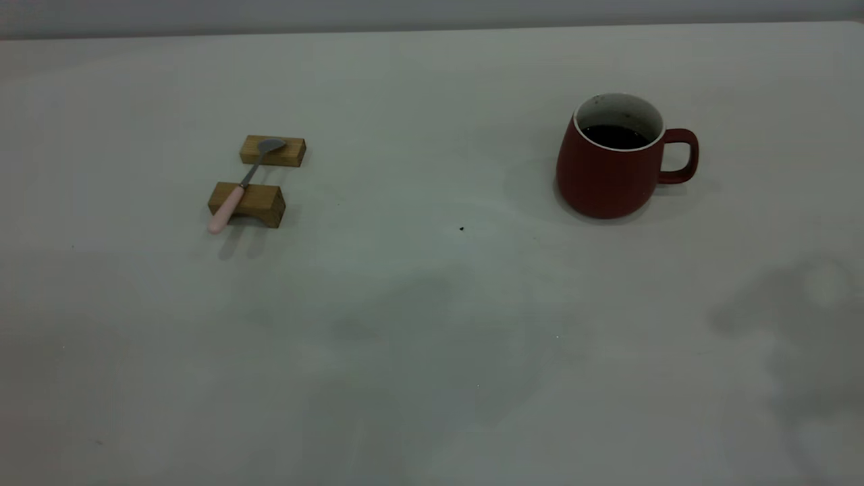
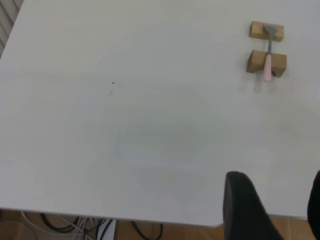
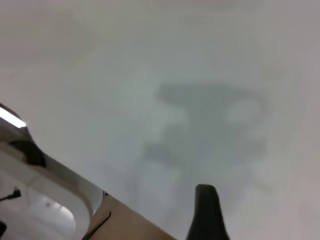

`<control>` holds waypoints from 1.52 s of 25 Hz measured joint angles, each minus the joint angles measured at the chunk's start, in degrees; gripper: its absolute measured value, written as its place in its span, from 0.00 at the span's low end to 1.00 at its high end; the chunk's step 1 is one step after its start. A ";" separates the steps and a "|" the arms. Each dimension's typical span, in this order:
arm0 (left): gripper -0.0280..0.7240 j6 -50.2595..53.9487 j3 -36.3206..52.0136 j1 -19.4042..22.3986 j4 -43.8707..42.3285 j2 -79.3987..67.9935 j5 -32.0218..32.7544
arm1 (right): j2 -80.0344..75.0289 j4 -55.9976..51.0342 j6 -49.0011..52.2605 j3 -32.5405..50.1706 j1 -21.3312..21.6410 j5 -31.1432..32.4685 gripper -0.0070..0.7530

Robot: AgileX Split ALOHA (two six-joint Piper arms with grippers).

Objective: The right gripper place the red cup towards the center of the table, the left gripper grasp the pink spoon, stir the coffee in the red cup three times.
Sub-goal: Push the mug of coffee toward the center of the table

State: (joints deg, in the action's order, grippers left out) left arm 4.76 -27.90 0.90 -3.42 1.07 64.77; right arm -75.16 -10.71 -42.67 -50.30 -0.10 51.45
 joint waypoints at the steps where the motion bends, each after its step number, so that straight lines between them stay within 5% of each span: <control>1: 0.55 0.00 0.00 0.00 0.00 0.00 0.00 | -2.60 -0.70 -2.21 -0.54 0.00 -0.88 0.80; 6: 0.55 0.00 0.00 0.00 0.00 0.00 0.00 | -13.71 -2.84 -9.74 -3.11 -0.96 -5.82 0.80; 15: 0.55 0.00 0.00 0.00 0.00 0.00 0.00 | -33.85 3.49 -11.82 -11.59 -9.79 -14.65 0.79; 25: 0.55 0.00 0.00 0.00 0.00 0.00 0.00 | -50.48 9.91 -13.11 -25.66 -9.69 -15.35 0.79; 38: 0.55 0.00 0.00 0.00 0.00 0.00 0.00 | -57.99 10.71 -17.09 -33.56 -8.71 -16.24 0.79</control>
State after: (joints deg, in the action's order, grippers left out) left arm 4.76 -27.90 0.90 -3.42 1.07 64.77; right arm -133.15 0.00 -59.76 -83.86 -8.81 35.21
